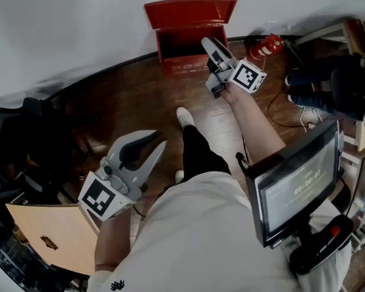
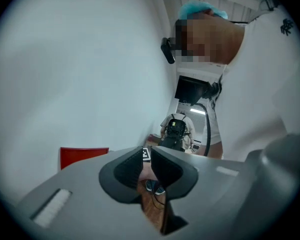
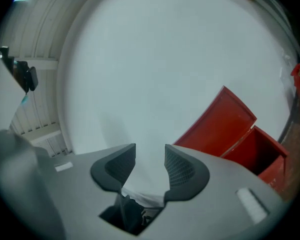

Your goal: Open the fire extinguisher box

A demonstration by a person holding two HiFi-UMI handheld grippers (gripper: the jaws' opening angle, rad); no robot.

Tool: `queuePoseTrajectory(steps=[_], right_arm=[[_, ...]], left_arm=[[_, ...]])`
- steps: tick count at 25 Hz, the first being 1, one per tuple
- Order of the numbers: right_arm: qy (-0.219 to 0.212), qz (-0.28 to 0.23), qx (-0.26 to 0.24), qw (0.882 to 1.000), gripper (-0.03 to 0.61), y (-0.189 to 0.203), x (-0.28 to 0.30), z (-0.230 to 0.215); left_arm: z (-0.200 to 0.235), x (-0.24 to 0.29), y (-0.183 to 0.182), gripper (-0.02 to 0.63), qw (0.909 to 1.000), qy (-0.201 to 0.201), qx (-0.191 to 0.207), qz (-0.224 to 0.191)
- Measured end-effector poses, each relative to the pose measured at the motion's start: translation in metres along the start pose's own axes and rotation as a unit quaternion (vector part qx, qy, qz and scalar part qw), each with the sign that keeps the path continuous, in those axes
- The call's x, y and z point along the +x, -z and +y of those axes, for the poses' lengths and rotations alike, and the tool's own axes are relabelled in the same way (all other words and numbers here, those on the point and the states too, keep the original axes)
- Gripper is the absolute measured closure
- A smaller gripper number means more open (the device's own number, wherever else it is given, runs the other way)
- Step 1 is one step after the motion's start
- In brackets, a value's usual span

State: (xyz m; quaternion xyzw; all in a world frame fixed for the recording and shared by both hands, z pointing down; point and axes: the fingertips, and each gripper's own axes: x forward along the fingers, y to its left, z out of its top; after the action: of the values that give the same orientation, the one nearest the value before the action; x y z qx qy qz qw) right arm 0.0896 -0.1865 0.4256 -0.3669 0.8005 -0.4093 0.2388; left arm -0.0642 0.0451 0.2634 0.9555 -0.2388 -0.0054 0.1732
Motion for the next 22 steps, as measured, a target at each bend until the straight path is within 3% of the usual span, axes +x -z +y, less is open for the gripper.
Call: queuePoseTrajectory(steps=[7, 14, 22], right_arm=[[0.007, -0.031, -0.037, 0.999, 0.416, 0.058, -0.108, 0.104], [0.013, -0.038, -0.100, 0.994, 0.419, 0.107, -0.215, 0.200], [-0.036, 0.024, -0.151, 0.988, 0.419, 0.164, -0.283, 0.298]], left_arm=[[-0.097, -0.102, 0.028, 0.566, 0.9994, 0.001, 0.035, 0.001], [-0.165, -0.166, 0.054, 0.571, 0.9990, 0.032, 0.031, 0.005], [-0.238, -0.187, 0.073, 0.571, 0.9974, 0.031, 0.052, 0.039]])
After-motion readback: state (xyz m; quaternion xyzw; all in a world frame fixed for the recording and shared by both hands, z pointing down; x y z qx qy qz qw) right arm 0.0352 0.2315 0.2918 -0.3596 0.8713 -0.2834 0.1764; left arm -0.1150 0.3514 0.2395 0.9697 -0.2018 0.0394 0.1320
